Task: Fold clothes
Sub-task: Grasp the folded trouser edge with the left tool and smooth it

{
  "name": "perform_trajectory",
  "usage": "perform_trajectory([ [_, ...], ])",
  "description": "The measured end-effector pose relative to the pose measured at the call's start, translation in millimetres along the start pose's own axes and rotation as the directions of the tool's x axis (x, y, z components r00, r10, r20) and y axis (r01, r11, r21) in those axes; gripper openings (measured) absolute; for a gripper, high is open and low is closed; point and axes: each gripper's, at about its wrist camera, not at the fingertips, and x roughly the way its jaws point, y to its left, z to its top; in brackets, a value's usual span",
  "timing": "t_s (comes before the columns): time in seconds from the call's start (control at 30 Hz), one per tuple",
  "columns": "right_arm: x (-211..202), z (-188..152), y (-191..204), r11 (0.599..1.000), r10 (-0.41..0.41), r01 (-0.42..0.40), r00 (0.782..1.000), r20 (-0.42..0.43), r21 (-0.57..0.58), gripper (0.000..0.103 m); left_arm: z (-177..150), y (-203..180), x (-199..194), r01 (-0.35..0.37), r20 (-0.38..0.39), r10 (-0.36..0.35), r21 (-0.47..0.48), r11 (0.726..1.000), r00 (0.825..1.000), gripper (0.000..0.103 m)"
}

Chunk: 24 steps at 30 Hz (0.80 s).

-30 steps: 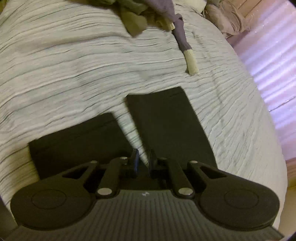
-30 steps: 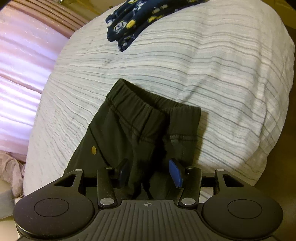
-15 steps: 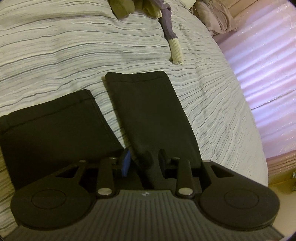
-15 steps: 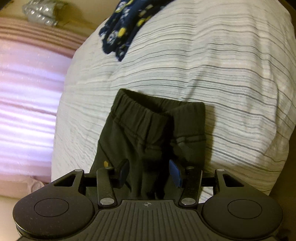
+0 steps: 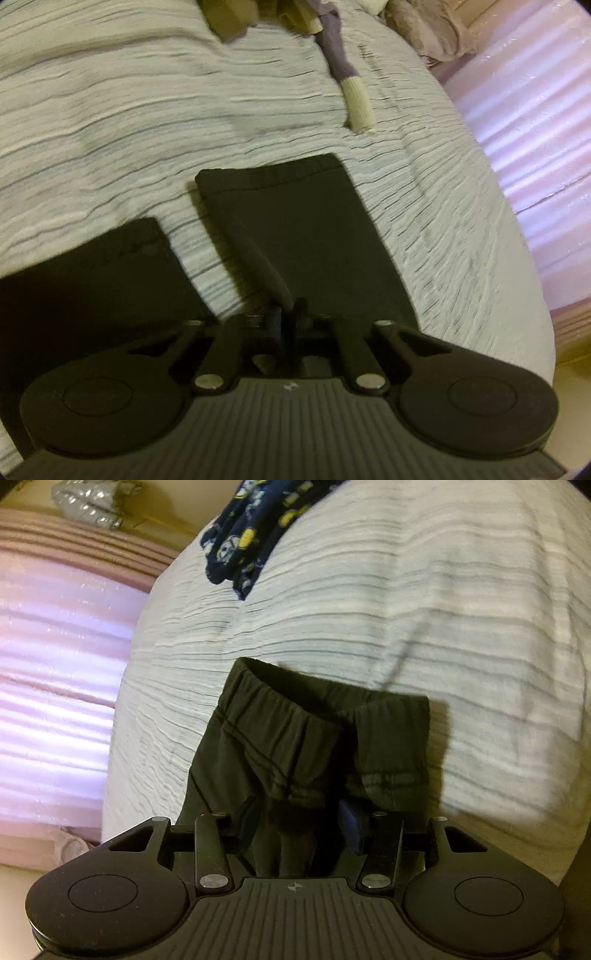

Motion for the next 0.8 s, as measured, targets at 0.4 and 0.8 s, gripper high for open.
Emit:
perform_trajectory([
  [0.4,-65.9,25.1,30.0,0.974,0.133,-0.121,0.99,0.051,-0.19,0.02,-31.8,16.5,-121.5,0.056,0.123,-0.081,0.198,0.979,0.989,0.003],
  [0.8,-49.7,25.0,10.7,0.973,-0.004,-0.005,0.999,-0.039,-0.23,0.02,-66.0,43.8,-121.3,-0.079,0.113,0.059,0.187,0.979,0.992,0.003],
])
